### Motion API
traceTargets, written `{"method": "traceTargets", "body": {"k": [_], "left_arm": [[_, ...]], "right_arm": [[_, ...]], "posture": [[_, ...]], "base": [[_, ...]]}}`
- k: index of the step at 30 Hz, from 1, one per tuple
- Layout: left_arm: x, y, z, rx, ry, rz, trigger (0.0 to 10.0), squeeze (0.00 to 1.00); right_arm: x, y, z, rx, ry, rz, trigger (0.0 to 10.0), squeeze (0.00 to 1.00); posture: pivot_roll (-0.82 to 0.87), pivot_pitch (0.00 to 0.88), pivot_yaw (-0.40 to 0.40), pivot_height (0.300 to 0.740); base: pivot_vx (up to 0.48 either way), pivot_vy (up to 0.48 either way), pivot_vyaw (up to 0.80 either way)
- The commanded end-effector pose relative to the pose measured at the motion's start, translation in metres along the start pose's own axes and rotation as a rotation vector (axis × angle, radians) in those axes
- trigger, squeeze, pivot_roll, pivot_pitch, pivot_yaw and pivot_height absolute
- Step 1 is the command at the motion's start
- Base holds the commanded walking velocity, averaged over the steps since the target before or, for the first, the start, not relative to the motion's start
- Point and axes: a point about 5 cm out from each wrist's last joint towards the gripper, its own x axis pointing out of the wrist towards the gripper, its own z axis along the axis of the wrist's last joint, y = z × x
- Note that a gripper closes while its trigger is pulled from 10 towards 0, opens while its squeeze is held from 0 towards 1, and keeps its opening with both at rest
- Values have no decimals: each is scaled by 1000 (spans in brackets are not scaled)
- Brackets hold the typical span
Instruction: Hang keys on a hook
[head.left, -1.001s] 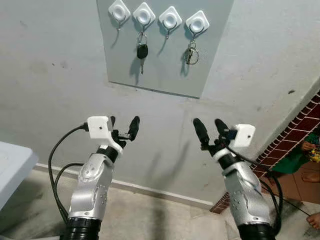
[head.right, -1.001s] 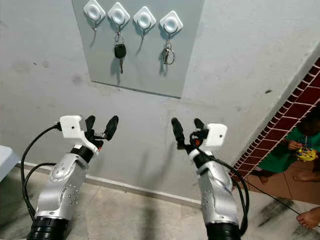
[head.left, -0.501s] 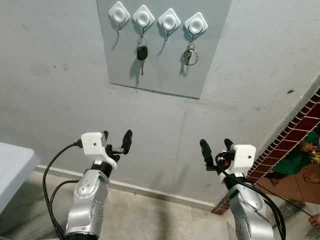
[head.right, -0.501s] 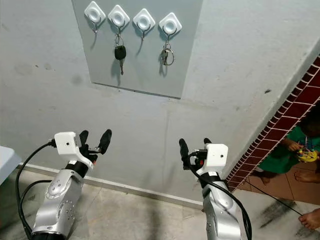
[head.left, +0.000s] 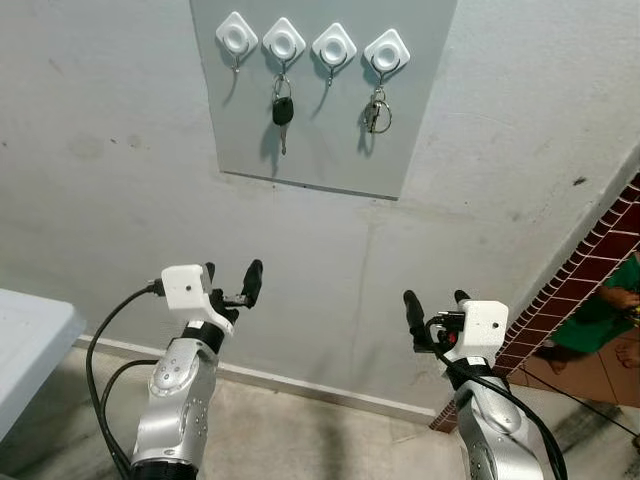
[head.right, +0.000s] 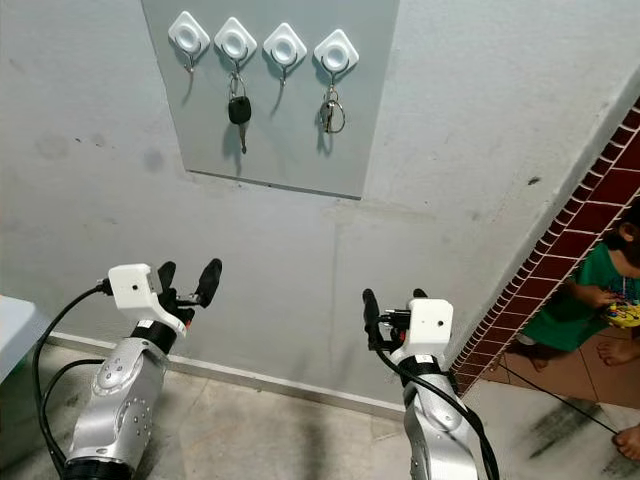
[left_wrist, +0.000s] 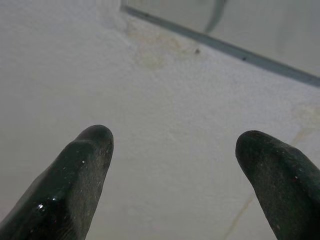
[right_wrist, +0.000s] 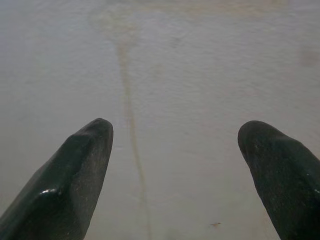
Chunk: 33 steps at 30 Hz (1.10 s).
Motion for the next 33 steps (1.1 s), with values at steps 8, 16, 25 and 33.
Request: {"method": "traceTargets", "body": {"k": [8,16,25,33], "left_arm": [[3,3,2,42,3,-20,10000,0],[8,0,15,54,-33,-42,10000,0],[14,0,22,52,-59,-35,10000,0],[14,0,23,61,-62,-32,10000,0]], "right_arm": [[7,4,8,-30,-32,25,10000,0],[16,3,23,-69,-76,49,10000,0],[23,1,32,-87,-104,51,10000,0],[25,2,32,-80,-104,59,10000,0]], "posture": [[-13,17,5,732],[-7,16,-9,732],[1,8,-17,732],[12,3,-24,732]], "base": [[0,0,800],[0,0,800],[0,0,800],[0,0,800]]}}
